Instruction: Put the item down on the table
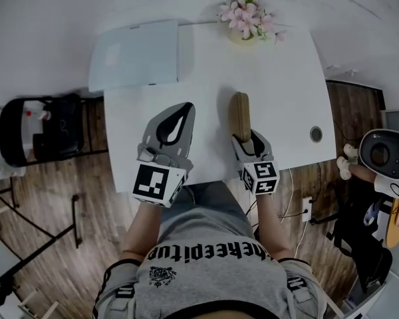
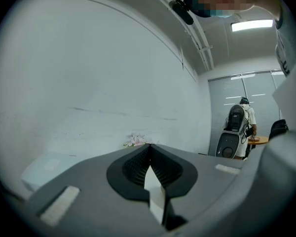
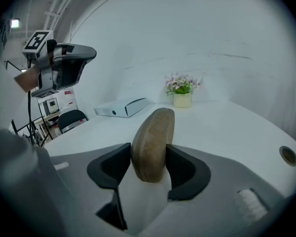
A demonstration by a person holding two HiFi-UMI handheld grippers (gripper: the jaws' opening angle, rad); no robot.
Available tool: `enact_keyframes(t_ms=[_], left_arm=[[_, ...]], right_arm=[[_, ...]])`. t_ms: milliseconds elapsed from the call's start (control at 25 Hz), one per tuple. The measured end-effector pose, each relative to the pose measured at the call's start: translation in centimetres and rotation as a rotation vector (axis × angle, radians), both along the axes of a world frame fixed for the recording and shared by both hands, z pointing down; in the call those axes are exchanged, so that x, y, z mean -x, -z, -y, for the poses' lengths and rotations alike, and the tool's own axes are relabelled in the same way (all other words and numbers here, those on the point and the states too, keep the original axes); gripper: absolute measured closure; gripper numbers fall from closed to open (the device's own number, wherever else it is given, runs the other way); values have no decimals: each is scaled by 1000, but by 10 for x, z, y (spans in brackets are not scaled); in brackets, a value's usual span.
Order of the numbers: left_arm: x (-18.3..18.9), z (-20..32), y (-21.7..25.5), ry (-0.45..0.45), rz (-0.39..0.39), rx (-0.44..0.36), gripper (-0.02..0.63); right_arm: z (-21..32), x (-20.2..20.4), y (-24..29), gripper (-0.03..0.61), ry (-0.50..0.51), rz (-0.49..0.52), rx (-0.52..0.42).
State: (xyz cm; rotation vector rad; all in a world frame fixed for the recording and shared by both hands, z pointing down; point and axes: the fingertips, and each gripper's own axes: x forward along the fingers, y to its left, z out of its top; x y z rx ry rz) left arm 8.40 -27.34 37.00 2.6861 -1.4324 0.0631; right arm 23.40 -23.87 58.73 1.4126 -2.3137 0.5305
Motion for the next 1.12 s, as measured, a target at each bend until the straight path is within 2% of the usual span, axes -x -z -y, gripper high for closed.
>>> enact_keyframes(t_ms=[280, 360, 480, 640, 1120], left_arm=[[1, -10, 5, -34, -6, -12, 600], [2, -14, 7, -43, -9, -18, 600], [4, -23, 14, -61, -7, -28, 601], [10, -33, 21, -77, -13, -44, 601], [26, -65, 33, -121, -20, -76, 601]], right_arm=[[-7, 6, 22, 342, -21, -2, -52], [-11, 8, 34, 358, -30, 3, -76], [-17, 9, 53, 433, -54, 19, -120], [-24, 14, 74, 575, -80, 35, -165], [-52, 35, 121, 577, -103, 32, -251]])
